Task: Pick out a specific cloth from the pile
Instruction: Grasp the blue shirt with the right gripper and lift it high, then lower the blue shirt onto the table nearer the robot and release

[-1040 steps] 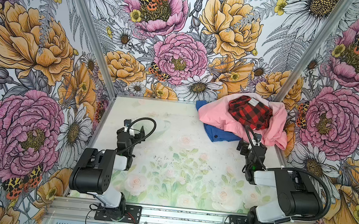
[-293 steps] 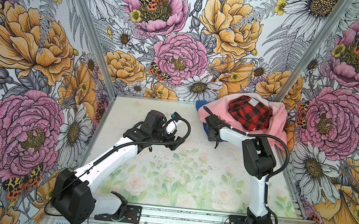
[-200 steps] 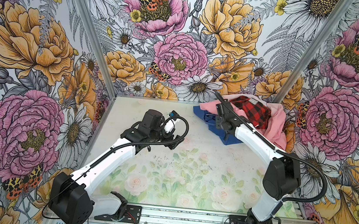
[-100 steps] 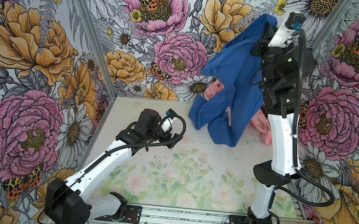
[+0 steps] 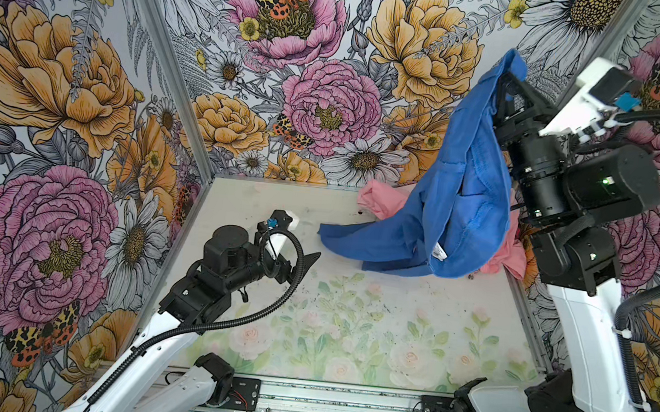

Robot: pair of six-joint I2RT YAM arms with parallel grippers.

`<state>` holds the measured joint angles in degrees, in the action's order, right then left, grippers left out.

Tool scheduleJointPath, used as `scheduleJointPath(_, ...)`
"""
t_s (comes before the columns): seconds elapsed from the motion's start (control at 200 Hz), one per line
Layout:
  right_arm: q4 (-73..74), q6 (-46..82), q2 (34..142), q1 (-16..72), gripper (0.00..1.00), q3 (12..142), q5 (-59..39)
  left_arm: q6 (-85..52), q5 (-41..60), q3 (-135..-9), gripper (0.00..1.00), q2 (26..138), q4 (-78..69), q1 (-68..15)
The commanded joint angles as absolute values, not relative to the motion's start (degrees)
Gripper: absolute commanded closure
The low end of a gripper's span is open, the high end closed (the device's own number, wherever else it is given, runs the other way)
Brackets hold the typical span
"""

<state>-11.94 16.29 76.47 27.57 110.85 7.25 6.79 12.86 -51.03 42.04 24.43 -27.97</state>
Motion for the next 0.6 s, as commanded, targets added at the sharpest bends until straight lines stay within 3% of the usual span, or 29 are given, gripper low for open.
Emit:
scheduleJointPath(0.0, -10.59, 18.48, 75.22, 27.6, 1.0, 97.24, 11.08, 4.54, 7.12, -47.36, 0.01, 38.01, 25.29, -28.19)
scheduleJointPath(0.33, -1.07, 28.4, 78.28, 31.02, 1.0, 64.78, -0.71, 5.04, 5.28, -45.55, 0.01, 40.6, 24.83, -26.8)
scheduleJointPath(0.485, 6.39, 32.61, 80.13, 33.26, 1.0, 55.87, 1.9, 3.69, 8.1, -44.95, 0.01, 40.78, 23.35, -22.81)
scheduleJointPath(0.595, 0.26, 31.94, 81.7, 33.4, 1.0, 54.32, 2.99, 2.26, 11.99, -44.49, 0.01, 40.96, 21.91, -19.57)
